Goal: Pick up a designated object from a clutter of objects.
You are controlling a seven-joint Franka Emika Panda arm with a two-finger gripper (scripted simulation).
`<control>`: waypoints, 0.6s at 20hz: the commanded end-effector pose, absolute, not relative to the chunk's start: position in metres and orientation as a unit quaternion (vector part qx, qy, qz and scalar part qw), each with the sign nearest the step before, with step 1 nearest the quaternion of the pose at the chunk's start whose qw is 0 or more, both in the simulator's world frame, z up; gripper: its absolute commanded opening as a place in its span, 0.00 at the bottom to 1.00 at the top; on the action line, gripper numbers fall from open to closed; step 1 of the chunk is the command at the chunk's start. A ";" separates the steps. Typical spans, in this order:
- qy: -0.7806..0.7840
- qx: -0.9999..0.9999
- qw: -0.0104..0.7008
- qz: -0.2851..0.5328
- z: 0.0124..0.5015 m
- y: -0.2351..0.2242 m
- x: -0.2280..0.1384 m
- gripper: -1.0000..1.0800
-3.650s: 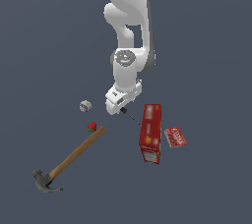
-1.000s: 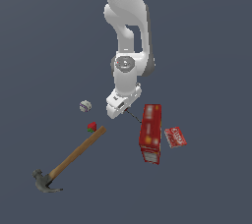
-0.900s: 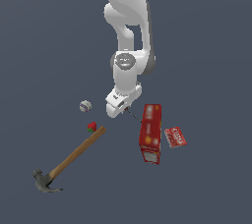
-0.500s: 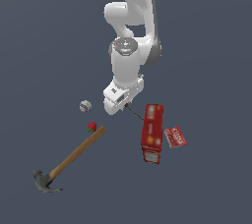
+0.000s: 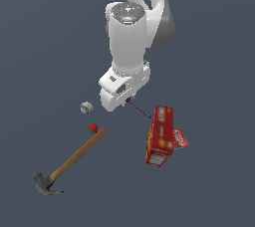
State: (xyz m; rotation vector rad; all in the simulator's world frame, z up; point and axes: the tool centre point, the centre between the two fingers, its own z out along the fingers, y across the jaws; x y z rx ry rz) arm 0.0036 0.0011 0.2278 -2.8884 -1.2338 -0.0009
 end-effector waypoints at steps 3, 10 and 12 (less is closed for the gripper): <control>-0.393 -0.920 0.000 0.000 0.270 0.002 0.020 0.00; -0.393 -0.920 0.000 0.000 0.330 0.003 0.046 0.00; -0.393 -0.920 0.000 0.000 0.344 0.003 0.052 0.00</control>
